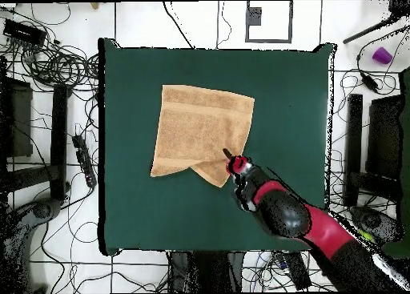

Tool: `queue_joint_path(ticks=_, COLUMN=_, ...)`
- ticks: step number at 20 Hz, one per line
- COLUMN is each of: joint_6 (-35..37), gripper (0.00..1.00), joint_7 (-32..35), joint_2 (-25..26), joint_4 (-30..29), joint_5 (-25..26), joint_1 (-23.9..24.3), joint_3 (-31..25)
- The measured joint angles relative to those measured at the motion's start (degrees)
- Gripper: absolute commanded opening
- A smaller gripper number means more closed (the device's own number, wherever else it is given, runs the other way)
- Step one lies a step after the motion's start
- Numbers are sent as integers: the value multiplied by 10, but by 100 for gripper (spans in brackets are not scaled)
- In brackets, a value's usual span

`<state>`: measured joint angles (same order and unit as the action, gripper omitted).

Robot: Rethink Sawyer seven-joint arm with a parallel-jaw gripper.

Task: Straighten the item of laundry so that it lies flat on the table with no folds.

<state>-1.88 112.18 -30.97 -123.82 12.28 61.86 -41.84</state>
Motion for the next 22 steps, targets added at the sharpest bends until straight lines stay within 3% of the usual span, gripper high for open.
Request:
queue_joint_path(ticks=2, joint_6=-3, gripper=100, joint_7=0, joint_2=10, joint_4=48, joint_5=2, joint_1=-73, joint_3=63)
queue_joint_path(ticks=8, joint_6=-37, gripper=100, joint_7=0, joint_2=38, joint_4=117, joint_5=2, joint_1=-185, joint_3=149)
queue_joint_path(ticks=15, joint_6=-83, gripper=100, joint_7=0, joint_2=59, joint_4=129, joint_5=23, joint_1=-194, joint_3=180)
queue_joint_path(ticks=22, joint_6=-136, gripper=100, joint_7=0, joint_2=98, joint_4=136, joint_5=132, joint_1=-152, joint_3=200)
